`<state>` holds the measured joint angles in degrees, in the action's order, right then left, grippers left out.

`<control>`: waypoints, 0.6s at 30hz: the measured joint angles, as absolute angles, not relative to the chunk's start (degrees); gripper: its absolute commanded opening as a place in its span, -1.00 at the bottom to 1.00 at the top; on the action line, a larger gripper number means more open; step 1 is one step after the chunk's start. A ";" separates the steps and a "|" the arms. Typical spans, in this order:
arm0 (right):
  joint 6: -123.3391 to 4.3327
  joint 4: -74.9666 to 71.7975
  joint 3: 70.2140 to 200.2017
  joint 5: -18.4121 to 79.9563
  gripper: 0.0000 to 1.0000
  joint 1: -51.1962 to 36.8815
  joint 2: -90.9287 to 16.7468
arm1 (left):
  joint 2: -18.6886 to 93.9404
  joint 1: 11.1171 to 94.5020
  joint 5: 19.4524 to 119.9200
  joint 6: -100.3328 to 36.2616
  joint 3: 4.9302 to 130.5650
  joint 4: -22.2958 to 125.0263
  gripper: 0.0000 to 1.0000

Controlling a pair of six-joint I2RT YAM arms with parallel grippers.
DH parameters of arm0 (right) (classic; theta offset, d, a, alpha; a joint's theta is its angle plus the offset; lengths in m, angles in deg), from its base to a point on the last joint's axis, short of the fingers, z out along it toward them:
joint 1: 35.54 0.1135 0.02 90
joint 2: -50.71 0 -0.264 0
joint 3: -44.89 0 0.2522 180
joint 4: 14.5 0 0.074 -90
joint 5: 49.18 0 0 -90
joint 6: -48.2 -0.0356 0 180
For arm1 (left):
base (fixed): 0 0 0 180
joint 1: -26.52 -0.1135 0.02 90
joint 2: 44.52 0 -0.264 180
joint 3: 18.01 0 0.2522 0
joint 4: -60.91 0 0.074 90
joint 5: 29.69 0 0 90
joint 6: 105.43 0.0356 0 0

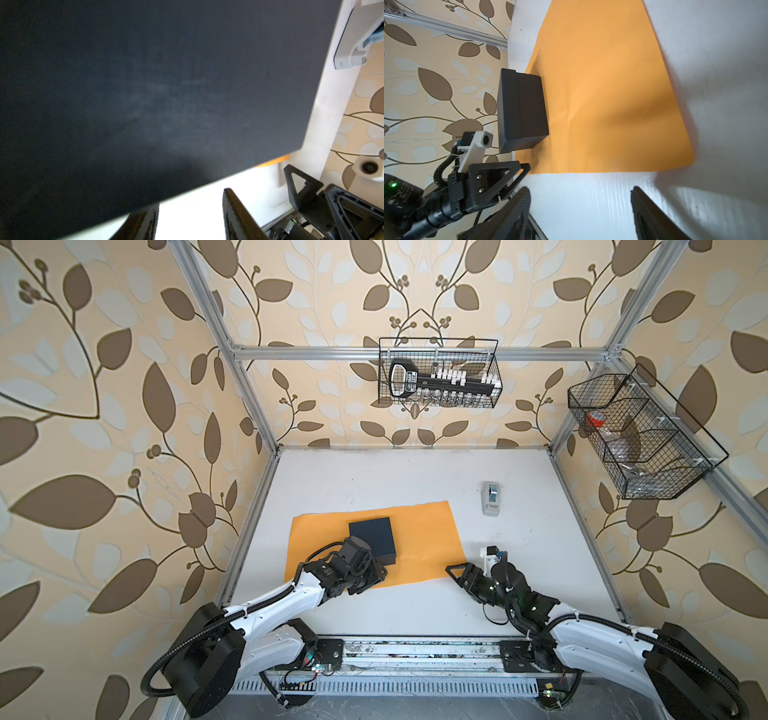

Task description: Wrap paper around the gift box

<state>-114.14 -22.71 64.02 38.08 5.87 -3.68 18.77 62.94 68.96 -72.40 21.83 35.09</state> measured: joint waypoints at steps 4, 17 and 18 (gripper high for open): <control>-115.98 -24.04 63.54 38.85 0.51 6.81 -3.70 | 20.85 62.94 67.23 -72.42 21.83 36.40 0.03; -117.37 -31.54 63.52 39.35 0.46 7.22 -11.33 | 25.33 62.94 63.30 -72.44 21.90 39.97 0.04; -117.42 -31.96 63.52 39.35 0.46 7.22 -11.70 | 25.70 62.94 63.01 -72.44 21.92 40.34 0.03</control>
